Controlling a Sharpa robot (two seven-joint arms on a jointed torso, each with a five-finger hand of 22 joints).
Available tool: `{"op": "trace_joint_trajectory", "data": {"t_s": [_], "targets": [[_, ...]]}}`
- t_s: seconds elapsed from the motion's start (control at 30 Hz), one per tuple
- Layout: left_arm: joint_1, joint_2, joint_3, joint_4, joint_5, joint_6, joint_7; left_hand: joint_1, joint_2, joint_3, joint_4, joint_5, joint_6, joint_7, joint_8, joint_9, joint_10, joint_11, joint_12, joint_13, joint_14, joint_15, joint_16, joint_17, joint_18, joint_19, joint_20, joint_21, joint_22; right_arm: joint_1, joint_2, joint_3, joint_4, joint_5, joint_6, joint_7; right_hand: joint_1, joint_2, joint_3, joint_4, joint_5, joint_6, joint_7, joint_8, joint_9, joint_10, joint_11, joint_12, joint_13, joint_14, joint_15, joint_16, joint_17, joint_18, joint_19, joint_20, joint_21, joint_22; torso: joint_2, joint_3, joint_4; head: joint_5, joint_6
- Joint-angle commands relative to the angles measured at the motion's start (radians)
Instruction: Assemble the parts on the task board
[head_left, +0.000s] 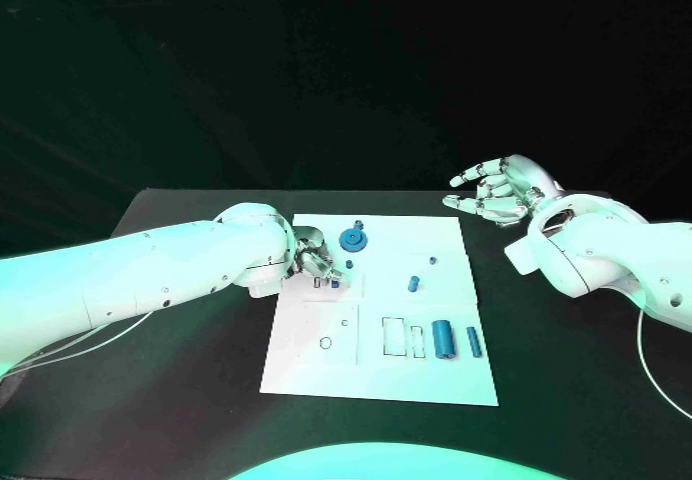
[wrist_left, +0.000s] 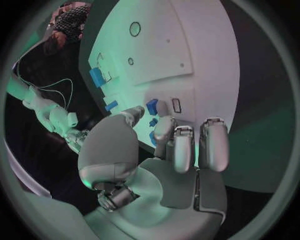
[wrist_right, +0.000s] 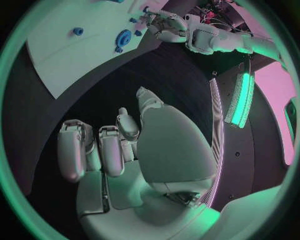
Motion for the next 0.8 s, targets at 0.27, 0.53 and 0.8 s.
{"op": "trace_joint_trajectory", "data": {"t_s": [0.27,0.53,0.8], "targets": [[0.001,-0.025,0.042,0.036,0.08,-0.08,0.009,0.007,0.009,-0.061,0.0,-0.031,-0.055,0.023,-0.037,-0.007,-0.077,0.016,-0.102,-0.129,0.093,0.004,-0.017,0.227,-0.011,-0.024,0.004,-0.028,-0.039,0.0,-0.003,0.0,0.001,-0.004,0.0,0.011,-0.01,-0.002,0.005,0.002,0.003,-0.008,-0.001,0.005,-0.001,-0.002,-0.003,-0.005,-0.001,0.065,-0.007,-0.004,0.099,0.016,0.001,-0.004,-0.007,0.18,-0.001,0.001,0.0015,0.0,0.003],[0.027,-0.051,0.08,0.024,0.094,-0.072,0.009,0.057,0.022,-0.089,-0.001,-0.022,-0.096,0.045,-0.069,-0.018,-0.122,0.036,-0.144,-0.189,0.091,0.022,-0.02,0.222,-0.006,-0.037,0.02,-0.042,-0.061,0.0,-0.006,0.0,-0.001,-0.002,0.001,0.01,-0.012,-0.001,0.005,0.002,0.003,-0.008,-0.001,0.005,-0.001,-0.002,-0.003,-0.005,-0.001,0.064,-0.007,-0.005,0.098,0.016,0.001,-0.004,-0.008,0.18,-0.001,0.0006,0.0023,0.002,0.01],[0.056,-0.025,0.087,-0.082,0.062,-0.045,0.013,0.083,0.028,-0.094,-0.002,-0.019,-0.103,0.05,-0.078,-0.022,-0.13,0.04,-0.148,-0.198,0.091,0.026,-0.02,0.222,-0.005,-0.04,0.025,-0.045,-0.065,0.0,-0.008,0.0,-0.003,-0.002,0.003,0.009,-0.014,-0.001,0.005,0.002,0.004,-0.008,-0.001,0.005,-0.001,-0.001,-0.003,-0.004,0.0,0.064,-0.007,-0.005,0.098,0.016,0.002,-0.004,-0.007,0.181,0.002,0.0002,-0.0005,0.008,0.016]]}}
